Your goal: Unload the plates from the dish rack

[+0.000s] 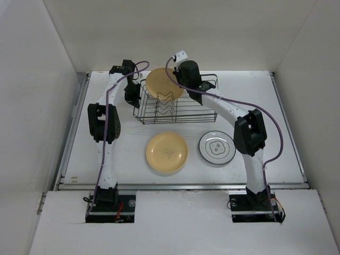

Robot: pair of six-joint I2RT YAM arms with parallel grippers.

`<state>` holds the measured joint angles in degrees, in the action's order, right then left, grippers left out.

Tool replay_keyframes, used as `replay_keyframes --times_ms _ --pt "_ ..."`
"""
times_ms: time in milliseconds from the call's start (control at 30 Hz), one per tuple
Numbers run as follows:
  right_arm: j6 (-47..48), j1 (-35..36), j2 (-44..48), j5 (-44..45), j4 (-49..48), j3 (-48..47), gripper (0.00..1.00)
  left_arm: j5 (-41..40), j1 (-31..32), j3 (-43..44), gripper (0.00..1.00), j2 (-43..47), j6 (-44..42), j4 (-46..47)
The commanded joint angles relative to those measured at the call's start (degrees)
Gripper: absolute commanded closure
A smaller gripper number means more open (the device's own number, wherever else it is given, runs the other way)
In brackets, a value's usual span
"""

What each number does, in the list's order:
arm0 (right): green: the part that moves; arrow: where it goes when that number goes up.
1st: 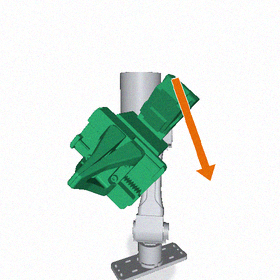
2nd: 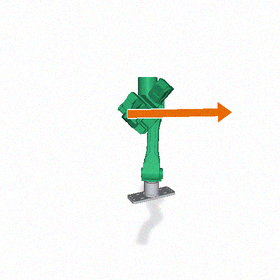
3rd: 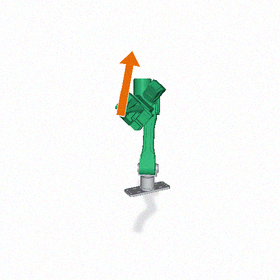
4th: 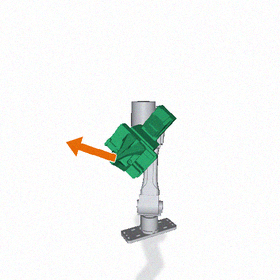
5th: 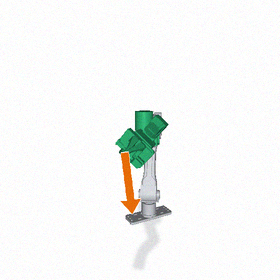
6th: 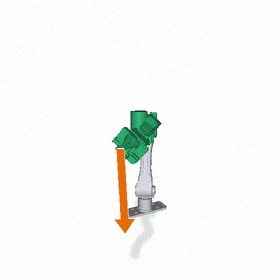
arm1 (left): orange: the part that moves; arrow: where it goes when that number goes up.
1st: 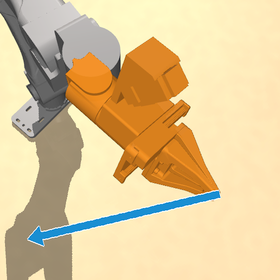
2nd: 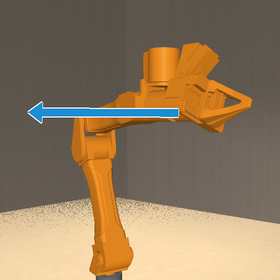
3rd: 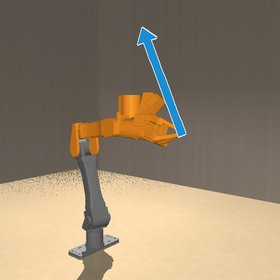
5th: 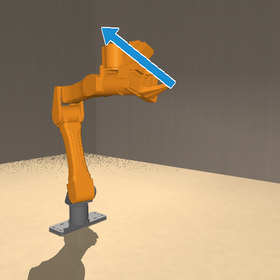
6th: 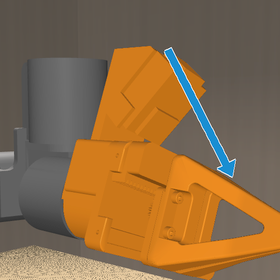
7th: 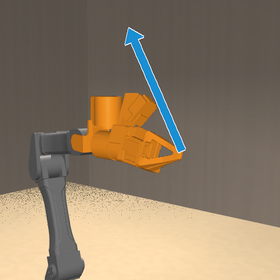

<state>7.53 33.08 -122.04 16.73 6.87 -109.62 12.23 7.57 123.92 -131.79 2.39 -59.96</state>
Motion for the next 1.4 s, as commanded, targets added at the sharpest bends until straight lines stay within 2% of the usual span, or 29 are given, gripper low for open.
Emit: replay_keyframes --times_ms 0,133,233,367,500,600,767,833,967,1067,1100,1167,1200,1300,1333,1367 --pt "-0.52 2.25 5.58 2.6 -17.15 -0.6 1.0 -8.25 0.77 1.77 1.0 1.09 1.47 -0.33" --pt "5.47 4.97 5.06 7.77 -23.21 0.02 1.0 -12.56 1.83 0.98 1.0 1.09 1.47 0.19" --pt "10.89 6.29 4.53 14.54 -32.32 2.12 1.0 -15.38 1.83 -1.04 1.0 1.62 2.78 1.51" --pt "17.85 6.82 4.53 15.17 -35.53 3.19 1.0 -18.11 2.36 -3.33 1.0 1.62 4.11 2.57" --pt "21.03 6.82 4.53 16.67 -38.78 3.8 1.0 -18.91 2.36 -3.86 1.0 1.62 5.16 3.19" --pt "21.03 6.82 5.14 16.67 -36.68 3.28 1.0 -18.3 2.36 -3.86 1.0 1.62 5.87 3.19" --pt "20.43 6.3 10.49 19.99 -36.67 10.29 1.0 -12.5 1.22 -3.86 1.0 2.15 9.03 3.71" --pt "17.27 5.77 12.43 22.11 -35.97 11.97 1.0 -9.18 1.22 -3.86 1.0 2.15 10.52 4.24" --pt "6.73 3.14 19.45 21.77 -27.47 16.36 1.0 -4.41 -0.01 -1.93 1.0 1.09 13.51 4.24" --pt "0.67 1.03 25.26 14.5 -22.45 20.14 1.0 -4.41 -0.01 -1.93 1.0 1.09 13.51 4.77" --pt "0.64 1.02 26.49 9.51 -19.47 22.06 1.0 -4.41 -0.01 -1.4 1.0 1.09 12.82 4.77" --pt "-1.28 1.02 29.57 5.35 -15.07 22.7 1.0 -5.02 -0.01 -1.4 1.0 1.09 11.15 4.77" --pt "-2.25 1.02 30.53 2.81 -8.87 22.7 1.0 -5.02 -0.01 -1.4 1.0 1.09 10.53 4.77" --pt "-4.53 0.49 34.75 -15.27 0.65 22.17 1.0 -5.72 -0.01 -0.78 1.0 1.09 7.81 4.77" --pt "-5.06 0.49 35.46 -25.42 6.86 22.17 1.0 -5.72 -0.01 -0.78 1.0 1.09 7.28 4.77" --pt "-5.59 0.49 35.99 -29.87 9.97 22.17 1.0 -6.6 -0.01 0.0 1.0 1.09 6.75 4.77"
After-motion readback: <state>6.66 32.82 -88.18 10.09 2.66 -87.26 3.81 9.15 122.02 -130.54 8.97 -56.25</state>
